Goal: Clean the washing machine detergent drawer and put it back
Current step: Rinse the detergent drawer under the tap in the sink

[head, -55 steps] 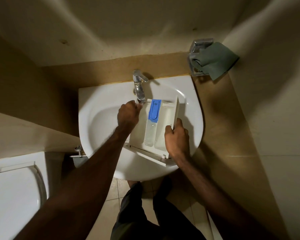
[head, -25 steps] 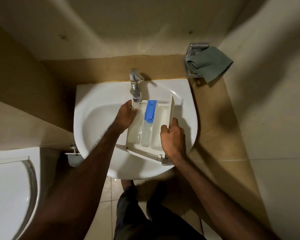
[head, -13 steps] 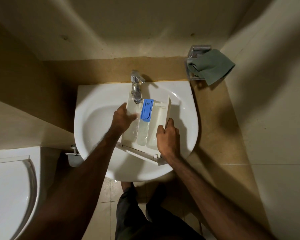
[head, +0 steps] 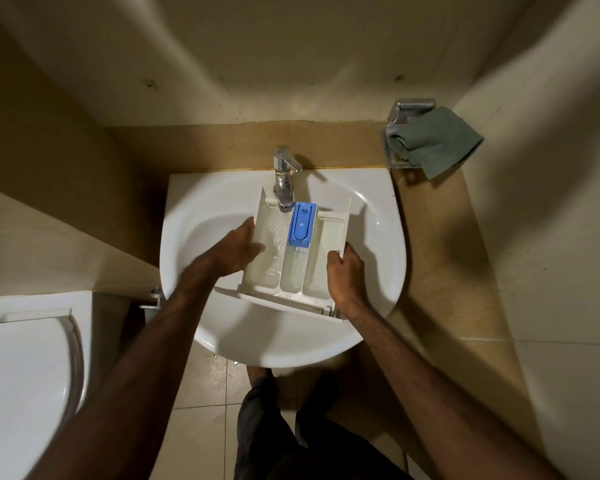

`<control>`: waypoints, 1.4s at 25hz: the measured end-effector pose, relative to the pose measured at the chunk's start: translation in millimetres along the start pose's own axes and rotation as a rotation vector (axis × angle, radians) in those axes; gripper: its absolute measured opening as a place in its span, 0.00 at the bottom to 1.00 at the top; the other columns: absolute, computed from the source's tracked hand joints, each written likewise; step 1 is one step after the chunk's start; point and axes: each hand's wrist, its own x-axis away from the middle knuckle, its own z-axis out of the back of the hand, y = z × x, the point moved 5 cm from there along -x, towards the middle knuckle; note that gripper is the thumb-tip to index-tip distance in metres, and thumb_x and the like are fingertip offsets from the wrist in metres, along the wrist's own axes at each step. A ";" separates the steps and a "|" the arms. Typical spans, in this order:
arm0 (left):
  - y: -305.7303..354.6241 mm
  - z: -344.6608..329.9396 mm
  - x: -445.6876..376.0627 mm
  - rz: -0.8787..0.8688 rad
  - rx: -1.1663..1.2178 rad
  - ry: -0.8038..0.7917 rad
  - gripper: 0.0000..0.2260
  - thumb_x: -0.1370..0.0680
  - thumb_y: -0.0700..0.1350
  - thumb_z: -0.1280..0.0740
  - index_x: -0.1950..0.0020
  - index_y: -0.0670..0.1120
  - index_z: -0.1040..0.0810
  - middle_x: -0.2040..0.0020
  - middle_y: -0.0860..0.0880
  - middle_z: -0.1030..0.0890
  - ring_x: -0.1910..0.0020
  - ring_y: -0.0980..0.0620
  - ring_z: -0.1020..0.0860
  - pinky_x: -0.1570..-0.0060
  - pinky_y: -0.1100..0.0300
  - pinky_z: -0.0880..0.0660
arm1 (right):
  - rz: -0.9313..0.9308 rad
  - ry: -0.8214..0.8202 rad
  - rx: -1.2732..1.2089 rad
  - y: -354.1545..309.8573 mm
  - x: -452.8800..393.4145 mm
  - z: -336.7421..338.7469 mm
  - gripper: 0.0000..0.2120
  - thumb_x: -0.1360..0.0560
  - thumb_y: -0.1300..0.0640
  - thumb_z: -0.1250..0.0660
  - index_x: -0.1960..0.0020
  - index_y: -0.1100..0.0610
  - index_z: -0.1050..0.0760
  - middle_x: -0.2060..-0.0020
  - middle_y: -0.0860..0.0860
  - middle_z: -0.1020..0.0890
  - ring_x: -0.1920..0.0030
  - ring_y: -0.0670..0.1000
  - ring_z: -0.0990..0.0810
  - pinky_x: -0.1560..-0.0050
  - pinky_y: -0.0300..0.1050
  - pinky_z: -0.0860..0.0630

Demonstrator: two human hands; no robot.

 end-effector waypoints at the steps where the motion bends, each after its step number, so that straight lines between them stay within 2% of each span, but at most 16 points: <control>1: -0.5 0.0 1.9 0.011 -0.011 -0.019 0.23 0.18 0.41 0.34 0.24 0.45 0.37 0.35 0.43 0.23 0.40 0.40 0.21 0.52 0.47 0.18 | 0.000 0.002 -0.001 0.1 -0.2 -1.3 0.11 0.20 0.62 0.41 0.43 0.58 0.22 0.52 0.53 0.15 0.52 0.60 0.17 0.48 0.58 0.19; 4: 6.6 -1.1 1.7 -0.014 -0.317 0.297 0.17 0.16 0.48 0.36 0.33 0.39 0.28 0.42 0.37 0.18 0.45 0.35 0.20 0.48 0.44 0.22 | 0.023 0.007 -0.029 1.5 2.7 -4.7 0.12 0.19 0.63 0.41 0.40 0.59 0.22 0.50 0.54 0.15 0.52 0.59 0.18 0.53 0.49 0.23; 6: 15.5 -4.8 8.2 0.019 -0.408 0.507 0.20 0.15 0.55 0.42 0.45 0.39 0.24 0.50 0.36 0.17 0.50 0.34 0.20 0.51 0.45 0.24 | 0.034 0.024 -0.043 2.6 3.8 -6.2 0.12 0.19 0.63 0.41 0.40 0.59 0.22 0.49 0.56 0.15 0.53 0.59 0.18 0.54 0.47 0.24; 9: 18.0 -4.8 11.2 0.064 -0.392 0.557 0.24 0.15 0.61 0.49 0.57 0.44 0.28 0.58 0.40 0.19 0.58 0.40 0.22 0.58 0.50 0.29 | 0.030 0.039 -0.066 3.1 6.9 -6.5 0.11 0.19 0.63 0.41 0.41 0.58 0.22 0.50 0.54 0.15 0.53 0.57 0.18 0.54 0.48 0.23; 11: 17.4 -5.9 6.4 0.046 -0.325 0.430 0.23 0.15 0.60 0.50 0.53 0.43 0.27 0.54 0.40 0.18 0.56 0.41 0.21 0.57 0.52 0.29 | 0.034 0.058 -0.077 4.0 8.1 -3.6 0.12 0.20 0.62 0.41 0.42 0.57 0.22 0.50 0.53 0.14 0.52 0.57 0.16 0.52 0.52 0.19; 13: 16.0 -9.2 5.6 0.074 -0.254 0.299 0.18 0.15 0.55 0.43 0.38 0.41 0.28 0.43 0.38 0.18 0.47 0.37 0.19 0.53 0.50 0.26 | 0.044 0.066 -0.072 5.1 9.9 -0.7 0.11 0.21 0.60 0.41 0.43 0.56 0.22 0.50 0.52 0.14 0.52 0.58 0.16 0.51 0.54 0.18; 15: 23.4 -13.9 22.8 0.075 -0.346 0.442 0.23 0.19 0.49 0.34 0.27 0.42 0.33 0.37 0.40 0.21 0.41 0.38 0.21 0.49 0.47 0.24 | 0.047 0.068 -0.059 4.5 10.0 1.3 0.12 0.22 0.56 0.42 0.44 0.54 0.22 0.49 0.52 0.14 0.52 0.58 0.16 0.51 0.56 0.17; 17: 42.1 -26.9 52.6 -0.057 -0.487 0.714 0.19 0.21 0.46 0.33 0.30 0.43 0.27 0.40 0.42 0.22 0.43 0.40 0.22 0.52 0.47 0.22 | 0.056 0.086 -0.037 5.3 10.1 4.3 0.10 0.23 0.54 0.42 0.47 0.54 0.24 0.50 0.54 0.15 0.52 0.60 0.17 0.52 0.55 0.18; 18: 49.2 -38.7 60.9 -0.141 -0.519 0.744 0.16 0.19 0.47 0.36 0.33 0.43 0.24 0.41 0.43 0.21 0.44 0.41 0.21 0.53 0.48 0.22 | 0.063 0.099 -0.023 4.5 11.1 5.9 0.09 0.23 0.54 0.42 0.48 0.54 0.25 0.51 0.55 0.15 0.52 0.61 0.17 0.53 0.54 0.18; 20: 49.8 -57.4 56.3 -0.153 -0.347 0.546 0.20 0.15 0.53 0.44 0.28 0.45 0.27 0.35 0.44 0.20 0.39 0.41 0.21 0.45 0.48 0.23 | 0.068 0.100 0.003 3.8 13.3 6.8 0.10 0.22 0.54 0.41 0.46 0.55 0.25 0.48 0.55 0.15 0.50 0.61 0.17 0.54 0.49 0.20; 22: 54.0 -66.7 41.0 -0.139 -0.020 0.257 0.24 0.14 0.57 0.48 0.21 0.48 0.36 0.28 0.48 0.25 0.33 0.50 0.23 0.34 0.50 0.24 | 0.084 0.068 -0.003 1.3 15.1 6.6 0.14 0.22 0.53 0.41 0.40 0.55 0.24 0.44 0.54 0.15 0.47 0.59 0.17 0.52 0.48 0.19; 25: 72.1 -67.2 26.8 -0.204 0.234 0.117 0.20 0.13 0.52 0.46 0.21 0.51 0.36 0.33 0.56 0.24 0.40 0.64 0.24 0.43 0.72 0.26 | 0.077 0.091 -0.034 2.2 10.4 6.3 0.21 0.26 0.50 0.44 0.38 0.54 0.24 0.43 0.55 0.15 0.46 0.59 0.17 0.46 0.55 0.17; 28: 73.2 -66.5 20.5 -0.124 0.093 0.224 0.20 0.13 0.53 0.46 0.23 0.50 0.32 0.34 0.48 0.20 0.39 0.47 0.21 0.41 0.57 0.24 | 0.060 0.104 -0.119 7.8 3.4 3.8 0.18 0.24 0.54 0.42 0.38 0.52 0.22 0.45 0.53 0.15 0.45 0.58 0.17 0.43 0.59 0.18; 30: 70.7 -62.3 23.3 -0.077 -0.096 0.291 0.18 0.13 0.47 0.45 0.25 0.46 0.30 0.36 0.43 0.18 0.42 0.40 0.20 0.43 0.50 0.25 | 0.047 0.078 -0.182 11.0 0.7 -3.8 0.15 0.23 0.58 0.41 0.41 0.50 0.22 0.47 0.50 0.15 0.46 0.56 0.17 0.42 0.59 0.18; 33: 65.4 -53.4 36.4 0.063 -0.593 0.410 0.14 0.16 0.40 0.42 0.33 0.43 0.23 0.44 0.41 0.16 0.46 0.40 0.18 0.48 0.51 0.23 | 0.029 0.055 -0.236 13.0 -1.7 -15.4 0.13 0.24 0.59 0.42 0.45 0.50 0.22 0.51 0.49 0.15 0.49 0.56 0.17 0.44 0.56 0.18; 35: 62.2 -54.4 42.7 0.160 -0.745 0.447 0.11 0.17 0.39 0.40 0.40 0.43 0.20 0.47 0.43 0.16 0.48 0.42 0.17 0.52 0.53 0.22 | 0.002 0.050 -0.263 15.0 -4.6 -21.7 0.11 0.23 0.61 0.42 0.47 0.54 0.21 0.53 0.50 0.16 0.52 0.55 0.18 0.48 0.52 0.19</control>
